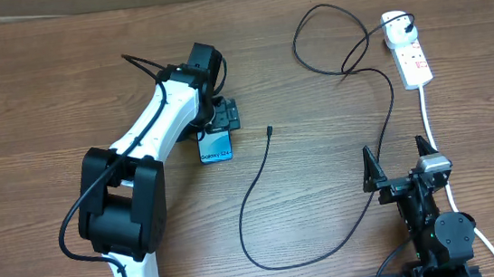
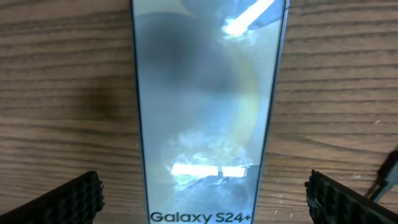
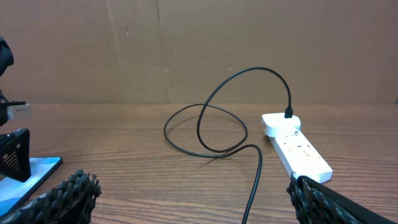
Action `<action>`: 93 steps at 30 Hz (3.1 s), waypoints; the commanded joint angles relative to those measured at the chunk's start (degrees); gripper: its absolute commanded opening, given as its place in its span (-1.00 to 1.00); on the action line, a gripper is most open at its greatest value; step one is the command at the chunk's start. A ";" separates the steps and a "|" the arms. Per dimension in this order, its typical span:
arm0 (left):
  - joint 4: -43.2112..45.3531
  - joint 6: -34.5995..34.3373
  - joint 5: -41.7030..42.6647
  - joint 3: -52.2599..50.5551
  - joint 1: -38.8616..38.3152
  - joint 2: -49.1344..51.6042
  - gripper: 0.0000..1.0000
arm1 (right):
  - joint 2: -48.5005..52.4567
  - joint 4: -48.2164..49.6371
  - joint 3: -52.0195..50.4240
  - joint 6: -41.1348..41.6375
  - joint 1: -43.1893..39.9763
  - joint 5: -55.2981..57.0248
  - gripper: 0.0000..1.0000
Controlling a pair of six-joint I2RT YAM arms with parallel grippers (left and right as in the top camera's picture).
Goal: Plug charger to phone and switch on socket
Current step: 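Lower the left gripper and grasp the phone's bottom edge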
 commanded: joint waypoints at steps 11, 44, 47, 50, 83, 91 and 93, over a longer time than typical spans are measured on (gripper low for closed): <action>0.83 1.09 -2.95 -0.79 -0.09 2.62 0.99 | -0.52 0.39 -0.59 -0.09 0.39 0.00 1.00; 4.57 0.66 -2.89 -0.96 -0.09 8.04 0.92 | -0.52 0.39 -0.59 -0.09 0.39 0.00 1.00; 4.55 0.66 -2.89 -0.96 -0.09 8.68 0.96 | -0.52 0.39 -0.59 -0.09 0.39 0.00 1.00; 4.79 0.66 -2.69 -0.96 -0.09 8.70 0.95 | -0.52 0.39 -0.59 -0.09 0.39 0.00 1.00; 5.42 0.63 -2.25 -0.92 -0.04 8.68 0.57 | -0.52 0.39 -0.59 -0.09 0.39 0.00 1.00; 4.42 0.66 -0.90 -0.31 -0.02 8.66 0.46 | -0.52 0.39 -0.59 -0.09 0.39 0.00 1.00; 3.85 0.66 0.24 0.31 -0.02 8.66 0.43 | -0.52 0.37 -0.59 -0.09 0.39 0.00 1.00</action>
